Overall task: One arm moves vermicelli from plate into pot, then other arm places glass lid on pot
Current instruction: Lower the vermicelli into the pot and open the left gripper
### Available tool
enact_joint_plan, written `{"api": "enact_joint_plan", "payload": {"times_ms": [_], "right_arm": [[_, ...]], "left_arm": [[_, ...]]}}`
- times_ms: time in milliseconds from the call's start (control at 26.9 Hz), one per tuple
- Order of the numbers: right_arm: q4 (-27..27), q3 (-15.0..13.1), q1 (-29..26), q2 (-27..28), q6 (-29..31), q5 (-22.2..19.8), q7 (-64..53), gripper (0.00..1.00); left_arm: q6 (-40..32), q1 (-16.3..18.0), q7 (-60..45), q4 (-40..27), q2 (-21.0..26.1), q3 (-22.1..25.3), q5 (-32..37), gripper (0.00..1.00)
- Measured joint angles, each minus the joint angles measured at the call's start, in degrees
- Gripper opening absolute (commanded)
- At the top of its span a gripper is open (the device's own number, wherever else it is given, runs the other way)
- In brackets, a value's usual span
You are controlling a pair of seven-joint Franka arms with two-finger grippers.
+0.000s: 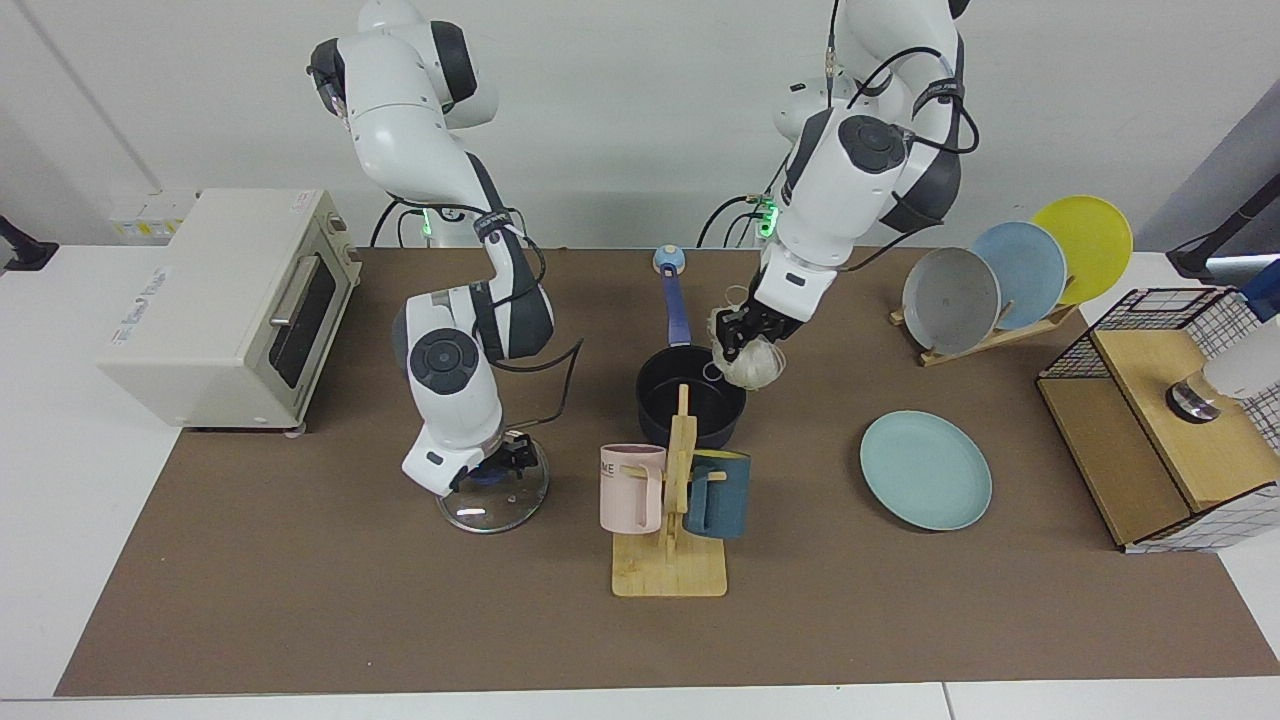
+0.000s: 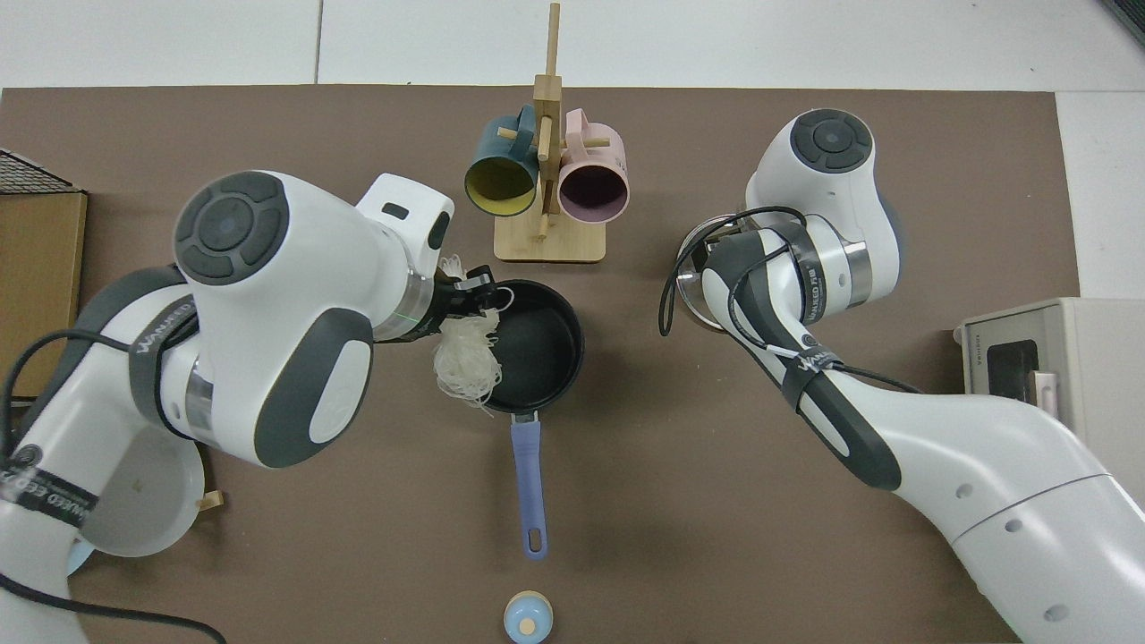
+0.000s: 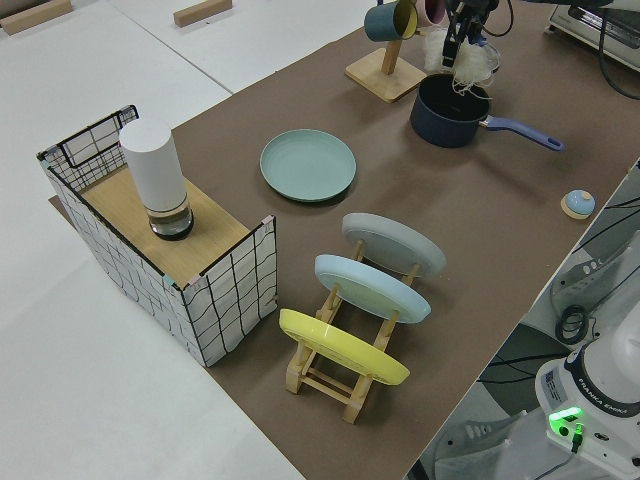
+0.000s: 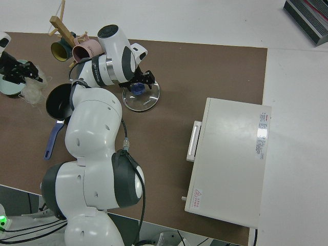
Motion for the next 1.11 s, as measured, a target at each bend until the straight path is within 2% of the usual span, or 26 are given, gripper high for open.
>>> {"api": "enact_joint_plan", "payload": {"times_ms": [483,520,705,743,780,817,854,928,1002,1114], "right_arm": [[-0.5,0.6,0.0,-0.3,-1.1,0.0,-0.5,0.99],[-0.6,0.7,0.0,-0.4,-1.1,0.0,-0.5,0.96],[-1.2,0.7,0.0,-0.7,-1.1,0.0,-0.5,0.67],[-1.3,0.7,0.0,-0.7,-1.1,0.0,-0.5,0.58],[-1.4,0.7,0.0,-0.8,-1.1,0.0,-0.5,0.45],[-1.4,0.7,0.0,-1.0,-1.1,0.0,-0.5,0.37],[-1.4,0.7,0.0,-1.1,-1.1,0.0,-0.5,0.33],[-1.5,0.7,0.0,-1.4,-1.1,0.0,-0.5,0.25],[-1.7,0.9,0.0,-1.4,-1.1,0.0,-0.5,0.19],[-2.1,1.1,0.1,-1.4,-1.1,0.0,-0.5,0.19]], "left_arm": [[8.1,-4.2,-1.4,-3.6,5.8,-1.1,1.6,0.00],[8.3,-4.7,-2.3,-3.7,6.3,-1.1,2.4,0.00],[9.6,-5.8,-4.6,-4.1,8.1,-1.1,4.6,0.00],[10.0,-5.8,-4.6,-4.1,8.3,-1.1,4.7,0.05],[10.4,-5.8,-4.7,-4.2,8.6,-1.1,4.9,0.18],[10.7,-5.8,-4.7,-4.3,8.9,-1.0,5.1,0.24],[11.0,-5.8,-4.8,-4.3,9.2,-1.0,5.5,0.30],[11.1,-5.8,-5.2,-4.4,9.8,-1.0,6.8,0.52],[11.2,-5.8,-5.7,-4.6,10.5,-1.0,8.4,0.67],[11.5,-5.8,-5.9,-5.0,11.2,-1.0,9.9,1.00]]}}
